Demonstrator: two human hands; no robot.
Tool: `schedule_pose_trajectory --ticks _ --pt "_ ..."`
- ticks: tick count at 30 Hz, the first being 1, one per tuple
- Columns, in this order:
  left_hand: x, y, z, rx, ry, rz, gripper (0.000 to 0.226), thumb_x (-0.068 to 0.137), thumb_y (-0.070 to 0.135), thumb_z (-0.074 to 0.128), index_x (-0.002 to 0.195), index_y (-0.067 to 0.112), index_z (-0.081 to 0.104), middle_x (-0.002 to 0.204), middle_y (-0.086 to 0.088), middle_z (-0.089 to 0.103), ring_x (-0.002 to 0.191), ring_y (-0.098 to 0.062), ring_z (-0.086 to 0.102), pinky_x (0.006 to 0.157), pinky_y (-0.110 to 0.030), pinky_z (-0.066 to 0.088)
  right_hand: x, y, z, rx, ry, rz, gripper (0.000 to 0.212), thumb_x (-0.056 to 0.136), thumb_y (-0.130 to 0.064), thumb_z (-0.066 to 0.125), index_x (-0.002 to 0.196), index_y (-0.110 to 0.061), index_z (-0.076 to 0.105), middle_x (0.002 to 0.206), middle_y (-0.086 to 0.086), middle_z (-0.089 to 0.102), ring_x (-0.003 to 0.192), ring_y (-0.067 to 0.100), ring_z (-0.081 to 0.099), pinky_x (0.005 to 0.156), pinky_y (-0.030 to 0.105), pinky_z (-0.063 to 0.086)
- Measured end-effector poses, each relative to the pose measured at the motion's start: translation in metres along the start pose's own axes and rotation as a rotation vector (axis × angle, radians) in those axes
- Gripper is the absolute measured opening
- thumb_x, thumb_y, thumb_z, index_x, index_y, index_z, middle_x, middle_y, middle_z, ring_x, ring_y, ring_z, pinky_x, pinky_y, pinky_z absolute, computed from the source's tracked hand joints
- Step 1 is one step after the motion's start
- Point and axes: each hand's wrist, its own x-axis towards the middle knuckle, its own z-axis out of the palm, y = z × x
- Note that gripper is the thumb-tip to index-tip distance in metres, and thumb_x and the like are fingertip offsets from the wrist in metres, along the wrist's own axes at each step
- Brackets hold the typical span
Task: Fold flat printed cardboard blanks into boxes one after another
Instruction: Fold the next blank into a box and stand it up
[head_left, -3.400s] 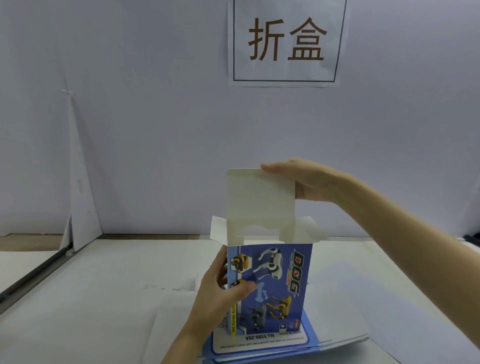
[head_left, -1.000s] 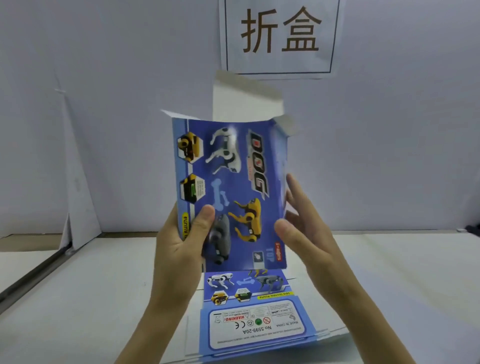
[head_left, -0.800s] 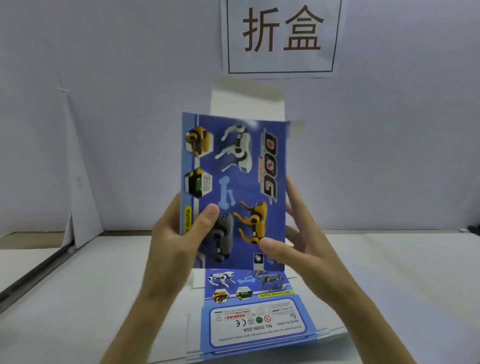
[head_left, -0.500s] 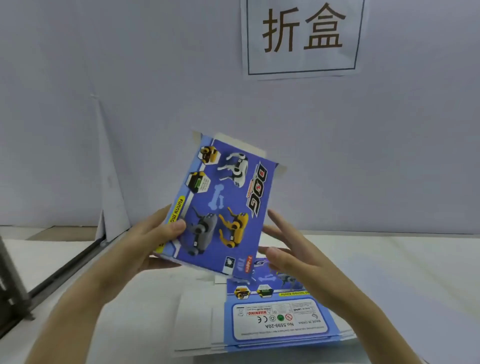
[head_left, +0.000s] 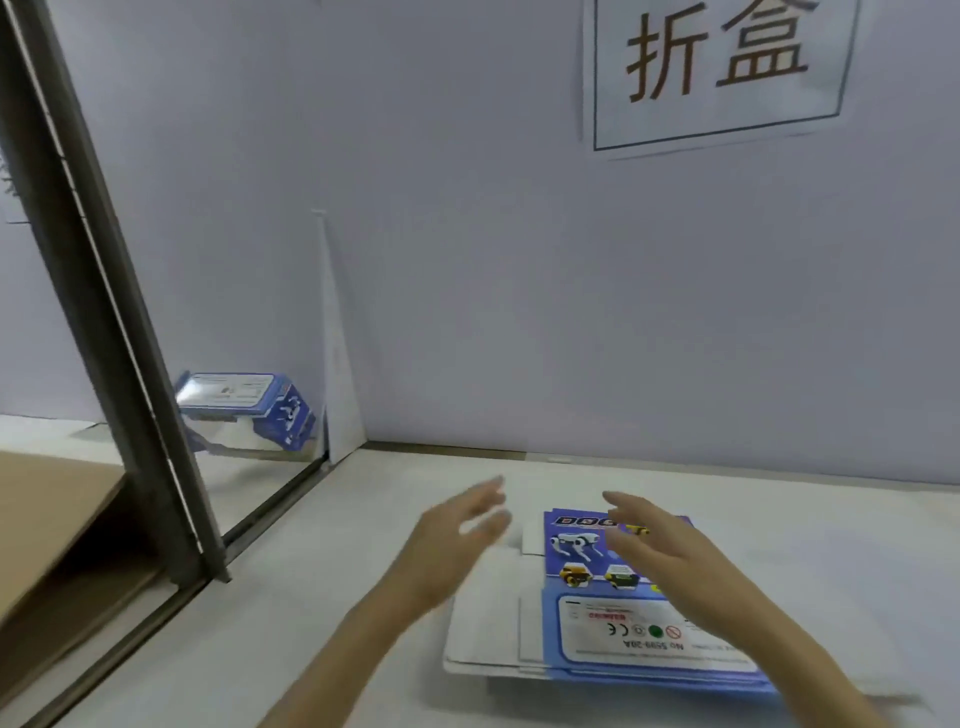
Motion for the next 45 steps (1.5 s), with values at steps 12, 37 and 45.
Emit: schedule_pose_trajectory --ticks 12,37,45 --pt "0.007 0.007 0.103 0.886 -0.566 0.406 0.061 0.098 0.055 0.032 0.149 0.020 0.031 0.155 -0.001 0.029 0.140 -0.017 0.028 0.111 -0.036 0.032 0.014 0.055 -0.008 -0.508 -0.050 0.085 0.028 0.098 -0.026 0.045 0.122 -0.024 0.059 0.122 -0.003 0.057 0.102 0.013 0.055 0.084 0.022 0.044" --pt "0.018 0.103 0.060 0.008 0.255 0.153 0.072 0.085 0.054 0.057 0.144 0.049 0.017 0.151 0.028 0.021 0.133 0.014 0.020 0.107 -0.011 0.016 -0.026 -0.039 -0.053 0.544 0.696 -0.449 0.026 0.088 -0.008 0.063 0.105 -0.028 0.063 0.102 -0.007 0.074 0.094 0.019 0.071 0.070 0.028 0.059" --pt "0.019 0.109 0.057 -0.780 0.119 -0.005 0.022 0.076 0.040 0.063 0.096 0.034 0.070 0.097 -0.003 0.075 0.087 -0.026 0.072 0.064 -0.039 0.058 -0.021 -0.036 -0.043 0.108 0.414 -0.364 0.035 0.094 -0.036 0.057 0.129 -0.039 0.053 0.141 -0.021 0.047 0.132 0.003 0.043 0.101 0.019 0.042"
